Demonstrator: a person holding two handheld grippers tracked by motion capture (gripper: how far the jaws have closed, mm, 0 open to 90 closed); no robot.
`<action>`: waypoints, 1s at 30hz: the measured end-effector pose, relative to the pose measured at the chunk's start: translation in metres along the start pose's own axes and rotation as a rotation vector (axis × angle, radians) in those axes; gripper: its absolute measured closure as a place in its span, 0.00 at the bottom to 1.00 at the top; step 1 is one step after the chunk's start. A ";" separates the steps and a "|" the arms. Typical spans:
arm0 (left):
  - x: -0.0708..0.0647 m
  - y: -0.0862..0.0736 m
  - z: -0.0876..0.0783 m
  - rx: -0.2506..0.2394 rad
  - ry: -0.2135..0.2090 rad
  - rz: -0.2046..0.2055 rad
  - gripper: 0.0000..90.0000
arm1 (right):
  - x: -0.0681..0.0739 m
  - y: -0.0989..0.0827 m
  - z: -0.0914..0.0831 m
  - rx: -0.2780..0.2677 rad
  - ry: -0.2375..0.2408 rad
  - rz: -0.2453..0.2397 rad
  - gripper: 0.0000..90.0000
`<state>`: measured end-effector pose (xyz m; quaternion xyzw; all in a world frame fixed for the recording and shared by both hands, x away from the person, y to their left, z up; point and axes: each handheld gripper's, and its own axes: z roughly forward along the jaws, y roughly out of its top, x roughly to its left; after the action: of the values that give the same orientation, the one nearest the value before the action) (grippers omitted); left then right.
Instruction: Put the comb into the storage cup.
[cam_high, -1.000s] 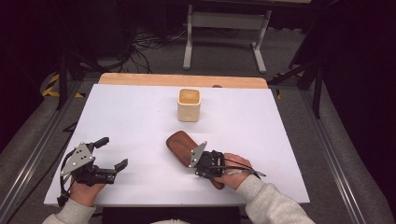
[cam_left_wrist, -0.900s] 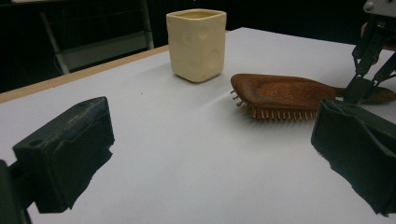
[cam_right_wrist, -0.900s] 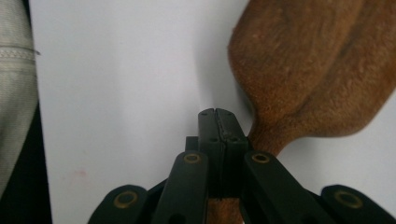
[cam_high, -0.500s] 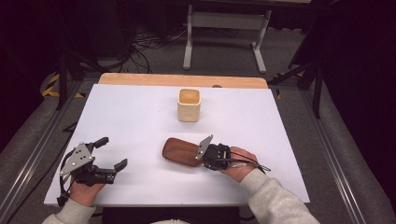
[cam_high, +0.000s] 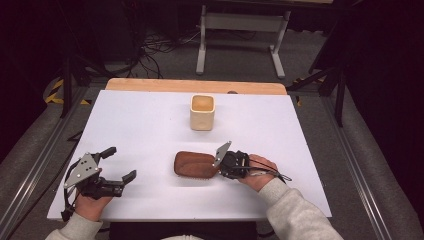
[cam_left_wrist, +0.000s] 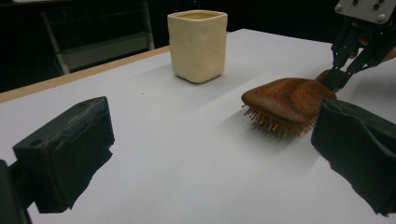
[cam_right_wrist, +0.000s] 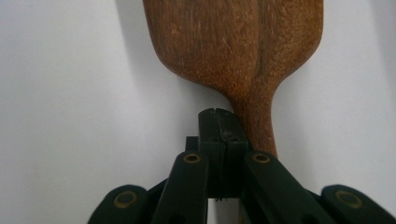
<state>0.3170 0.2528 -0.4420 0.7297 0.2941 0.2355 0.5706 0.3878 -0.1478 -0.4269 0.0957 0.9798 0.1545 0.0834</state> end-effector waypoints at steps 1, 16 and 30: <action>0.000 0.000 0.000 -0.001 0.000 0.000 0.00 | 0.000 0.000 -0.001 -0.003 0.002 -0.009 1.00; 0.001 -0.003 0.002 -0.018 -0.006 -0.004 0.00 | -0.003 0.001 -0.028 -0.108 0.034 -0.023 0.51; 0.001 -0.003 0.001 -0.030 -0.002 -0.009 0.00 | -0.021 0.006 -0.014 -0.136 0.034 -0.008 0.00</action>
<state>0.3178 0.2537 -0.4454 0.7200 0.2934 0.2365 0.5828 0.4063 -0.1509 -0.4087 0.0833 0.9687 0.2218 0.0736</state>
